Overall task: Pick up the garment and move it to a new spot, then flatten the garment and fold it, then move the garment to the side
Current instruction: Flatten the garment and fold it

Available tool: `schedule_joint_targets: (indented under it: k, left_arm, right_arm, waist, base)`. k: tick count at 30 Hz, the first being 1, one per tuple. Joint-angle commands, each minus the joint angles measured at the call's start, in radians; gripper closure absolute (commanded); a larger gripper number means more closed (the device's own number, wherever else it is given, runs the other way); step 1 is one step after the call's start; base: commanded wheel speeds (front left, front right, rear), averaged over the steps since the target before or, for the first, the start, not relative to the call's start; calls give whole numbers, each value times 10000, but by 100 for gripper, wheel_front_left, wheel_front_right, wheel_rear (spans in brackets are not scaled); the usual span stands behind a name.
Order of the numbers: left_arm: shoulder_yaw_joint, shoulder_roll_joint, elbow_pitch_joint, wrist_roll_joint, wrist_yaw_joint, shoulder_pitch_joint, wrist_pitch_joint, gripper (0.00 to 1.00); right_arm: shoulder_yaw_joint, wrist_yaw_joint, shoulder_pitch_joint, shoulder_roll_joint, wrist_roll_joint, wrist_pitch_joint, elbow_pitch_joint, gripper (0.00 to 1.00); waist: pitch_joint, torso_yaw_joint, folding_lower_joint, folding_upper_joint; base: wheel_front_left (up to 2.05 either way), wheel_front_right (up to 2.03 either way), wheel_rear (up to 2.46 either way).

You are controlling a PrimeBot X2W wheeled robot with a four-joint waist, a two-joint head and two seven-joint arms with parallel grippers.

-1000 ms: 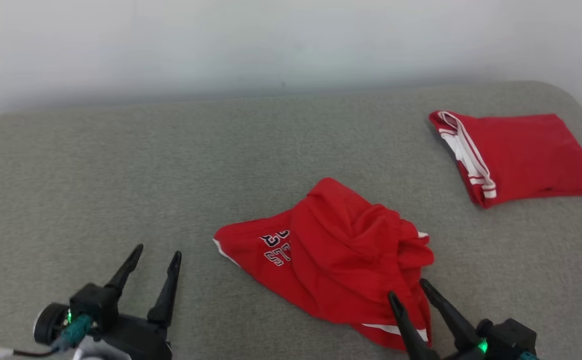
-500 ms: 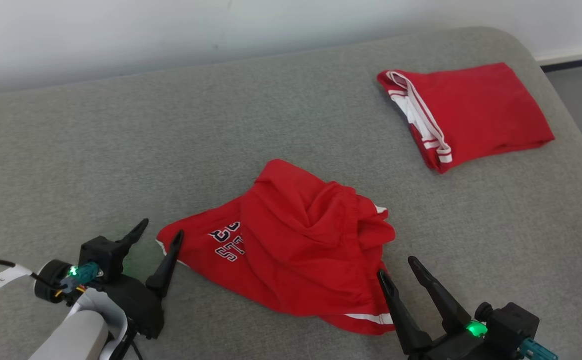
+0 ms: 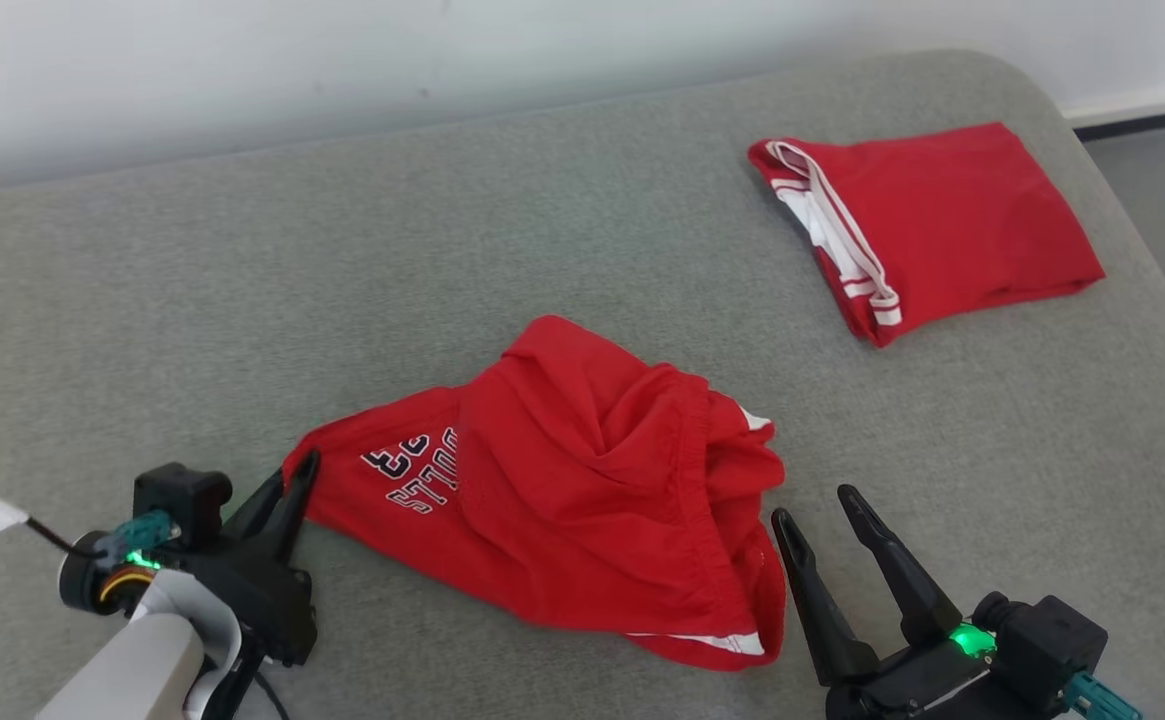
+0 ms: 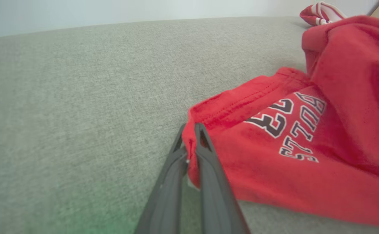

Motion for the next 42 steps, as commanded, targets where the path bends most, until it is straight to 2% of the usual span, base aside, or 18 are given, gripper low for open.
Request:
schedule_joint_targets:
  k: [1, 8, 19, 26, 27, 28, 29, 42]
  left_arm:
    - [329, 10, -168, 255, 25, 395, -25, 100]
    - [1645, -363, -1344, 1146, 223, 1897, -28, 100]
    - [3266, -1124, -3760, 1820, 1152, 5193, -30, 100]
    - [3646, -1448, -3817, 2139, 936, 5880, -30, 100]
    - [3780, -1498, -3826, 2223, 961, 5860, -30, 60]
    - [3872, -1548, -3835, 2376, 947, 5858, -30, 11]
    - [4011, -1631, -3927, 2516, 915, 5838, -30, 0]
    - [6287, -2354, -5551, 4923, 521, 6577, -29, 0]
  right_arm:
    - [-69, 5, 170, 53, -116, -3, -41, 0]
    - [-301, 5, 416, 73, -202, 0, -11, 0]
    - [-674, 5, 835, 15, -142, 0, 600, 0]
    - [-428, 5, 754, 64, -244, 0, 1318, 0]
    - [-403, 5, 741, 67, -210, 0, 1389, 0]
    - [-353, 5, 724, 56, -172, 1, 1457, 0]
    - [-310, 5, 706, 42, -137, 0, 1517, 0]
    - [452, 5, 522, -113, 235, 1, 2507, 0]
  waist:
    - [-361, 400, -1, -1]
    - [-894, 1111, -1, -1]
    - [-1369, 2269, -1, -1]
    - [-1504, 2584, -1, -1]
    - [-1531, 2609, -1, -1]
    - [-1550, 2624, -1, -1]
    - [-1566, 2640, -1, -1]
    - [-1789, 2661, -1, -1]
  base:
    - [0, 0, 0]
    - [0, 0, 0]
    - [0, 0, 0]
    - [0, 0, 0]
    - [0, 0, 0]
    - [0, 0, 0]
    - [0, 0, 0]
    - [0, 0, 0]
